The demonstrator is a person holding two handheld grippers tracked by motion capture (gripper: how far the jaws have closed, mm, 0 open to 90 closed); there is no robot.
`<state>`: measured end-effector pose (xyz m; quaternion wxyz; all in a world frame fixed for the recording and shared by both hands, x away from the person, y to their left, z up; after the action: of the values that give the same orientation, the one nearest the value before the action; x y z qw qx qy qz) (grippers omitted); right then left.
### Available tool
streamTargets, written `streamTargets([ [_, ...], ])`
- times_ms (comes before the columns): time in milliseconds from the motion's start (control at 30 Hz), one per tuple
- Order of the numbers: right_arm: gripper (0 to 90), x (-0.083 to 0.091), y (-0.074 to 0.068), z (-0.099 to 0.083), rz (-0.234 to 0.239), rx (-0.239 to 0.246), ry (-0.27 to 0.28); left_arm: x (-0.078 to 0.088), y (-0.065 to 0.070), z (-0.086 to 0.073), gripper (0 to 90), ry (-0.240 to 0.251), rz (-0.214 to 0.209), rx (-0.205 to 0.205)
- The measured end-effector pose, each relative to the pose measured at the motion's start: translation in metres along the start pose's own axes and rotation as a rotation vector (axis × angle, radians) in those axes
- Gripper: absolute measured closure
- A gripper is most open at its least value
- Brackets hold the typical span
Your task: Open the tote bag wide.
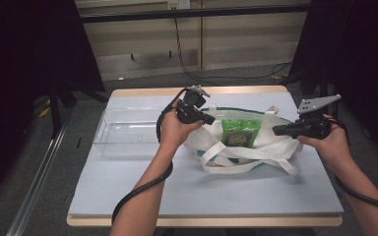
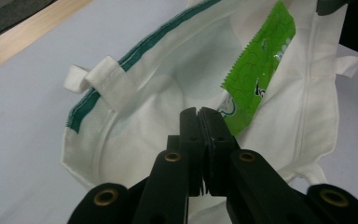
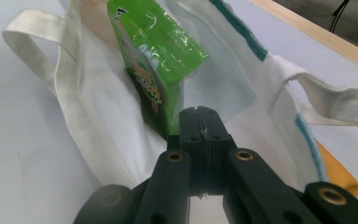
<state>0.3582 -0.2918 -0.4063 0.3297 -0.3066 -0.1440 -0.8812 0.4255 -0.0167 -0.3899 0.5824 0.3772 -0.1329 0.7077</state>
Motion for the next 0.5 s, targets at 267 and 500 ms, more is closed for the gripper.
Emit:
streamTargets([
  [267,89.7,-0.005,0.004,0.003,-0.009,-0.011,-0.005,-0.008,0.008,-0.003,88.4,-0.004,-0.013,-0.009],
  [500,89.7,-0.008,0.008,0.002,-0.023,-0.013,-0.015,-0.016,0.011,-0.012,89.0,-0.012,-0.021,-0.005],
])
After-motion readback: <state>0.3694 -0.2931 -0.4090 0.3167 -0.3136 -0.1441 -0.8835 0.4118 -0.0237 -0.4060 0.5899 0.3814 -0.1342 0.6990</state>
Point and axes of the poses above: each handheld gripper's, and its own axes: x roughly backward along the jaws, z roughly out of its top, y roughly to its right, the point moved 6 cm from there along -x, roughly forward along the jaws, and after that the axes turned 10 degrees about -z, right-handed, at the moved point
